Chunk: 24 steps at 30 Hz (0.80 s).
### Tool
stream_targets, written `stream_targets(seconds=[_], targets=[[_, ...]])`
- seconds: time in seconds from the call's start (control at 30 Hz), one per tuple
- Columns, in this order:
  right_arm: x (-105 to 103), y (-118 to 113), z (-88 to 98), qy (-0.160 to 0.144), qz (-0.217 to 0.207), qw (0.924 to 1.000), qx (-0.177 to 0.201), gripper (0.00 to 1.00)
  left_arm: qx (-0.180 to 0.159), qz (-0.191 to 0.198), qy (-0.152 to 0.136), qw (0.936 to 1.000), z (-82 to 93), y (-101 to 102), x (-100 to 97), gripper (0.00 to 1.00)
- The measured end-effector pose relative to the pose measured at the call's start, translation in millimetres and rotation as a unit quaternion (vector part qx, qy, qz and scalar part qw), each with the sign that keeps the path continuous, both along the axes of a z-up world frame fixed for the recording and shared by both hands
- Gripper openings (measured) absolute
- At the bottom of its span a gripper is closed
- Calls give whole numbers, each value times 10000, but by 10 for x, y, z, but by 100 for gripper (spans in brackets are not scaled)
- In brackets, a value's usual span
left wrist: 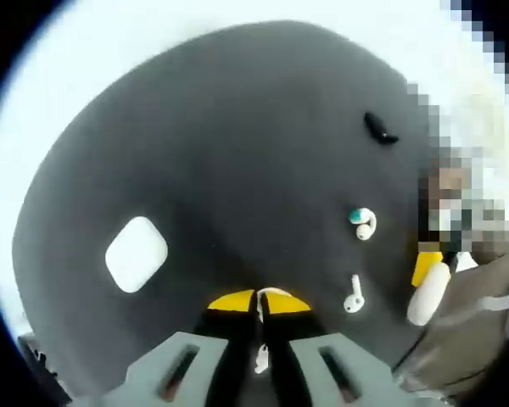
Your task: Pick up three earphones and place each one into its charging case using tactile feedback, ensure that each earphone is properly inserted and securely positioned inside the case.
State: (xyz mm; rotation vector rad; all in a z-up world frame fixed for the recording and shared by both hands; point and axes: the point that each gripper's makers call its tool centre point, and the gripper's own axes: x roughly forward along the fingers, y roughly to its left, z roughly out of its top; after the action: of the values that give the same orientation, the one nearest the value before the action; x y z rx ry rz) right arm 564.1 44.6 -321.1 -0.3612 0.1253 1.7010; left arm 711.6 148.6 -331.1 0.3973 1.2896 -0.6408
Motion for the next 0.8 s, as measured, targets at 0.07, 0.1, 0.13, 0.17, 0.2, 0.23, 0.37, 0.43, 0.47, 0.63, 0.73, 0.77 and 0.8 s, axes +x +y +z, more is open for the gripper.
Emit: stream_targets(seconds=[0.07,0.1,0.13,0.17,0.2,0.23,0.37,0.43,0.47,0.63,0.73,0.77,0.8], targets=[[8,-2,1,11,-10,10000,1,20,61,-32,2,10000,2,-2,-28,1],[8,-2,0,21,-6,10000,-3,20,77,-31,-10,10000,3,5,-25,1],[9,-1,0,26,-1,10000,-3,20,89,-17,-25,10000,3,11,-21,0],[11,-1,0,34,-2,10000,-7,20,99,-19,-44,9999,3,14,-23,0],[11,-1,0,38,-1,10000,-8,20,101,-34,-64,9999,6,12,-35,0],[10,-1,0,40,-1,10000,-9,20,93,-23,-88,9999,11,14,-40,0],[6,0,-1,71,-12,10000,-4,20,59,-56,-462,9989,73,37,-6,0],[5,0,-2,86,-13,10000,-4,20,-41,-40,-657,9978,129,22,-3,0],[4,1,-2,87,-13,10000,-4,20,-160,-20,-771,9969,179,8,26,0],[6,3,-4,94,-14,10000,-9,20,-291,-97,-960,9949,348,11,-30,0],[9,7,-6,90,-20,10000,-11,20,-117,-145,-799,9966,303,86,-57,0],[9,7,-6,86,-23,10000,-13,20,-104,-66,-716,9974,293,104,-60,0],[10,8,-7,81,-23,10000,-9,20,-153,30,-576,9982,277,107,-52,0]])
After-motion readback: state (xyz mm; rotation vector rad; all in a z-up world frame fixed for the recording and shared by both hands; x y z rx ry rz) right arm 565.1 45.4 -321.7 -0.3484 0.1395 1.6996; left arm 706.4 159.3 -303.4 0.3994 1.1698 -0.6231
